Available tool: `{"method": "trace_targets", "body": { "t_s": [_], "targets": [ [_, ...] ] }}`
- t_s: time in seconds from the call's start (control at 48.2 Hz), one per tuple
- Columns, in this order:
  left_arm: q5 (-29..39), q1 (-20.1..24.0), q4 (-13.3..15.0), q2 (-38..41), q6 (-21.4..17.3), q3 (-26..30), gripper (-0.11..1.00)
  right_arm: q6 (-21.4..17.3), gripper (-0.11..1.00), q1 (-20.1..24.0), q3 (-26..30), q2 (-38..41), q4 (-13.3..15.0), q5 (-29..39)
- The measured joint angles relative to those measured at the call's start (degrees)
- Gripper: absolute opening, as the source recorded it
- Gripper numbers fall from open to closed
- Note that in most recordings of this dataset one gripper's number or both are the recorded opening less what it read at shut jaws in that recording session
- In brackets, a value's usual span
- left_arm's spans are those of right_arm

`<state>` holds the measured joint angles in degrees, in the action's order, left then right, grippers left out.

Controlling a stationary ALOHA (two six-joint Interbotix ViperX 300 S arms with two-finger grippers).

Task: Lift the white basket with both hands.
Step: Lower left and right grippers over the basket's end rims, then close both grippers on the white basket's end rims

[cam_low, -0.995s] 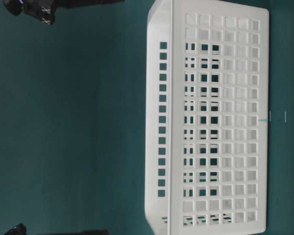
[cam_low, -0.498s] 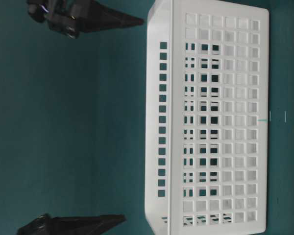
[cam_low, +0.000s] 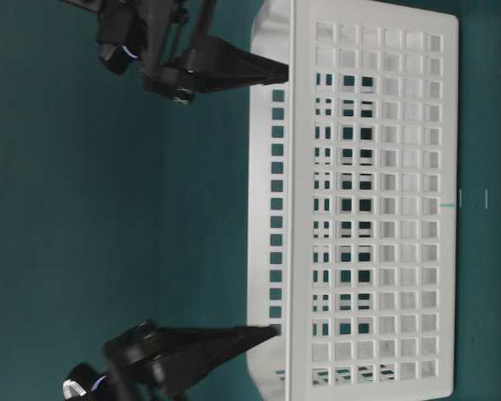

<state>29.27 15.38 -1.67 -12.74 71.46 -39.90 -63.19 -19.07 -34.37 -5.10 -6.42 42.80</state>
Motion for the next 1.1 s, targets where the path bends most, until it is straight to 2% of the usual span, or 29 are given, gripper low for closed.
{"method": "trace_targets", "body": {
  "t_s": [0.207, 0.912, 1.037, 1.099],
  "targets": [
    [-1.85, 0.0, 0.0, 2.81, 0.0, -1.41, 0.94, -0.35, 0.98, 0.0, -0.18, 1.49, 0.0, 0.09],
    [-2.9, 0.0, 0.0, 3.16, 0.0, -2.29, 0.93, -3.25, 0.98, 0.0, -2.11, 1.76, 0.0, -1.93],
    [-2.9, 0.0, 0.0, 3.16, 0.0, -2.29, 0.9, -3.34, 0.96, 0.09, -2.37, 2.11, -0.09, -2.02],
    [-3.08, 0.0, 0.0, 3.16, -0.09, -2.37, 0.84, -3.34, 0.91, 0.09, -2.37, 2.2, -0.09, -2.11]
  ]
}}
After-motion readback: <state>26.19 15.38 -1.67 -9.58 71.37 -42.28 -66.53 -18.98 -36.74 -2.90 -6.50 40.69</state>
